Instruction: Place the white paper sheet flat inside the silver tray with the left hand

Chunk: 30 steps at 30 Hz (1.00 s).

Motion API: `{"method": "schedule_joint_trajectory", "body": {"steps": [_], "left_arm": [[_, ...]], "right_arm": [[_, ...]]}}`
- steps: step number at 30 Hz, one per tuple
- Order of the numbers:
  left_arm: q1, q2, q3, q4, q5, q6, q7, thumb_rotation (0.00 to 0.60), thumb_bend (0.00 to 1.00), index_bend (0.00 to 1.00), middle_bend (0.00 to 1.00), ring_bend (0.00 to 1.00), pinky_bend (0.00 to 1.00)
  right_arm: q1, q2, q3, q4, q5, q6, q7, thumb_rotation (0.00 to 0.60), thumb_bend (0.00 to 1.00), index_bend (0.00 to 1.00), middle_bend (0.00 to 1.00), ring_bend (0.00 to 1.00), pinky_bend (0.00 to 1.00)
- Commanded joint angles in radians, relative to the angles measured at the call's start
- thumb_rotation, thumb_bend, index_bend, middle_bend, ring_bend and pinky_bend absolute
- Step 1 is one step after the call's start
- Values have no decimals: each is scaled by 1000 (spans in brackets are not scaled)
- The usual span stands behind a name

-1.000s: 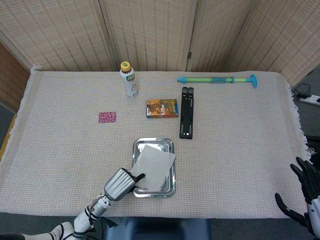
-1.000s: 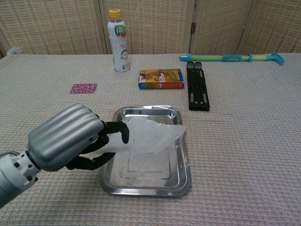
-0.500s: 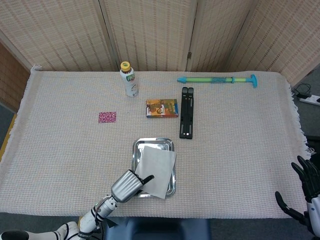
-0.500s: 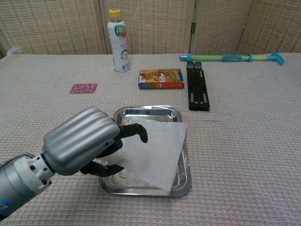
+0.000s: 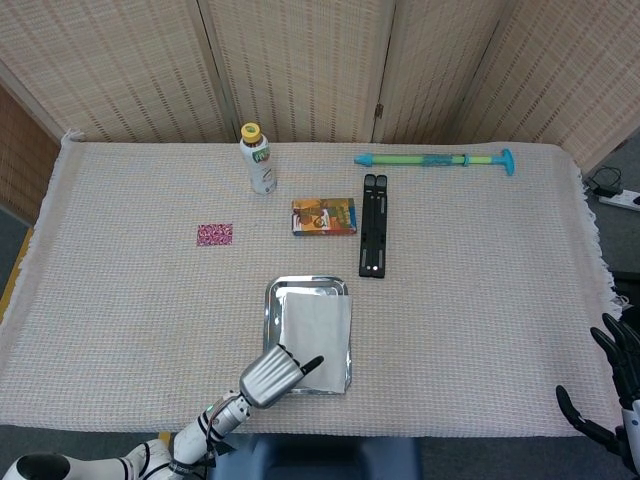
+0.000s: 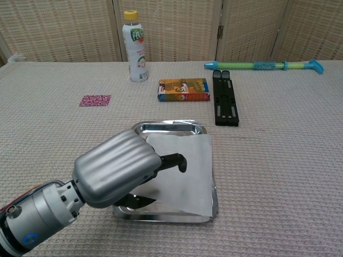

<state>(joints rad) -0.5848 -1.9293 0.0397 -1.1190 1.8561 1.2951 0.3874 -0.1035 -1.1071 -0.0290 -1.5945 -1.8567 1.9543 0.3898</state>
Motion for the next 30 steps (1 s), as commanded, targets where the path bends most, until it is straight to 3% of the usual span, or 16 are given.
{"method": "schedule_joint_trajectory", "body": {"steps": [1, 5, 8, 15, 26, 30], "left_arm": [[-11, -13, -16, 8, 3, -1, 46, 600, 326, 354, 1000, 1000, 1000], [-11, -19, -37, 12, -16, -9, 114, 600, 182, 305, 1000, 1000, 1000], [-9, -1, -44, -26, -35, -24, 142, 600, 134, 240, 1000, 1000, 1000], [-10, 60, -29, -150, -59, -72, 195, 600, 98, 149, 1000, 1000, 1000], [-2, 122, -23, -260, -48, -74, 306, 600, 94, 141, 1000, 1000, 1000], [-9, 110, -24, -249, -60, -114, 360, 600, 94, 132, 1000, 1000, 1000]], "right_arm": [[0, 0, 0, 0, 0, -1, 1, 600, 428, 0, 0, 0, 0], [-1, 0, 1, 0, -2, 0, -1, 600, 428, 0, 0, 0, 0], [0, 0, 3, 0, -1, 1, 0, 600, 429, 0, 0, 0, 0], [1, -3, 3, 5, -12, 2, -6, 600, 428, 0, 0, 0, 0], [-2, -7, 3, 5, -20, 8, -18, 600, 428, 0, 0, 0, 0], [-2, -10, 0, 4, -28, 4, -26, 600, 428, 0, 0, 0, 0]]}}
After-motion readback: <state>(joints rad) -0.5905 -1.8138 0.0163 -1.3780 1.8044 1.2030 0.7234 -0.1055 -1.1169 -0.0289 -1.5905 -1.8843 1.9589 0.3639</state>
